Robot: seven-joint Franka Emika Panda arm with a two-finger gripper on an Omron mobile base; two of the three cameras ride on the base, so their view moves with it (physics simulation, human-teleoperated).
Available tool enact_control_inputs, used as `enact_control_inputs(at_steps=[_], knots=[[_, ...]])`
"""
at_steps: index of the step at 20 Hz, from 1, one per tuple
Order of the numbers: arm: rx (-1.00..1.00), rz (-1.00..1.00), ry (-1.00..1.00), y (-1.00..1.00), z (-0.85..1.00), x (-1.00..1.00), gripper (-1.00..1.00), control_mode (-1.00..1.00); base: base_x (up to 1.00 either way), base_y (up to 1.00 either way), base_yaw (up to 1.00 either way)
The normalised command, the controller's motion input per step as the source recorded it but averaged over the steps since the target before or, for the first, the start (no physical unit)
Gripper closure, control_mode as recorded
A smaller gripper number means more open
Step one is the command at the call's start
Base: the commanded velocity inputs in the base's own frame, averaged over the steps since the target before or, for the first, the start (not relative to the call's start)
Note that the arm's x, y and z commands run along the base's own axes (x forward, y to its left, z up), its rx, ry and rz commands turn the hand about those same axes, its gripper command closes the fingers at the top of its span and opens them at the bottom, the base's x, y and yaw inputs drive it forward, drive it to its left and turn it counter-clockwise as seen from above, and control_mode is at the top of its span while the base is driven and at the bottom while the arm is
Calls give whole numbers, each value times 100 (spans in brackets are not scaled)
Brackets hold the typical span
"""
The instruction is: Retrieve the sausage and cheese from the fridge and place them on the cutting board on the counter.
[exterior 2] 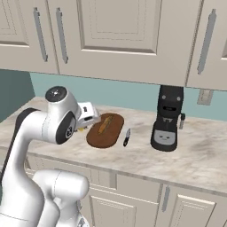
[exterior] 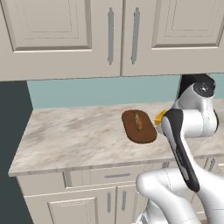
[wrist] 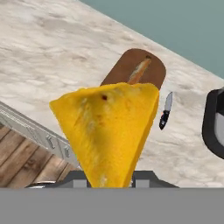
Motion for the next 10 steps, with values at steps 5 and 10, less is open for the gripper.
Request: enact_control_inputs(at_steps=[5, 10], knots=[[7, -3, 2, -12, -44, 72, 100, -100, 0, 0, 0], [0, -10, 15, -9, -27, 80, 100, -100, 0, 0, 0]])
